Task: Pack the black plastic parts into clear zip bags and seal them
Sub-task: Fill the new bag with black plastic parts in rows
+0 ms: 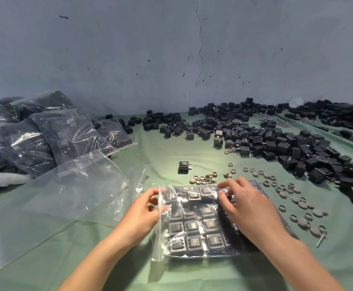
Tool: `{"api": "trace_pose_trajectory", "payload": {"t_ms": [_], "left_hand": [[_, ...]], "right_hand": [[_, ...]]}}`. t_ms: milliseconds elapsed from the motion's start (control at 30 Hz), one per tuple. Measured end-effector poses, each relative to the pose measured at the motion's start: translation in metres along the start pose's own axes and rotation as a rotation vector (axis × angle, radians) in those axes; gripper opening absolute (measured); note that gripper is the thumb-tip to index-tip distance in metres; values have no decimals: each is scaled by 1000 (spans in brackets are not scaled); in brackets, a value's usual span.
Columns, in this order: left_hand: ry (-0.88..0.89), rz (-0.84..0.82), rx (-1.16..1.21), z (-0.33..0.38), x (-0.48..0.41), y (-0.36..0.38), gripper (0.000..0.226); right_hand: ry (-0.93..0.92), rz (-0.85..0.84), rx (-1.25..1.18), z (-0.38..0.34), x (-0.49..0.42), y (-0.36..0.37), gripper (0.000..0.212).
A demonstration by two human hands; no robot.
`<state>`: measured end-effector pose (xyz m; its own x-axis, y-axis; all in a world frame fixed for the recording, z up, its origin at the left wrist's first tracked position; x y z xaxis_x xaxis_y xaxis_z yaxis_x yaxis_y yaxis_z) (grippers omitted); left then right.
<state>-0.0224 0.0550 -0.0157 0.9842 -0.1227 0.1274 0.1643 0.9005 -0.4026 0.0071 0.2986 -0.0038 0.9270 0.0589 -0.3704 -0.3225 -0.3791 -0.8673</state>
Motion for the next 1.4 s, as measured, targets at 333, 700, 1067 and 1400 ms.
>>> {"api": "trace_pose_trajectory", "payload": {"t_ms": [333,700,1067,1400], "left_hand": [[-272,39,522,2,3,-4,25],[-149,84,308,7,0,9,20],[-272,31,607,5,0,12,13],[-287,-44,836,2,3,11,18]], "right_hand": [[-65,-38,11,-1,-1,3,33],[-272,-141,5,-19,4,9,30],[-324,-114,20,-27,8,19,46],[-326,-99,25,-30,11,20,33]]}}
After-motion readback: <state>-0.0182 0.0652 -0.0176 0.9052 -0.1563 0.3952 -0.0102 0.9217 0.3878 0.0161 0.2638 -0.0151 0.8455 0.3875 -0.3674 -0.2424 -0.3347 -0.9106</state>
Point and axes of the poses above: each hand's wrist, its own x-axis away from the middle knuckle, its own y-axis out of the palm, z = x × y, the point moved 3 cm from there along -x, towards the middle knuckle, and after that the axes turned 6 degrees about -y, right-handed, at the moved point
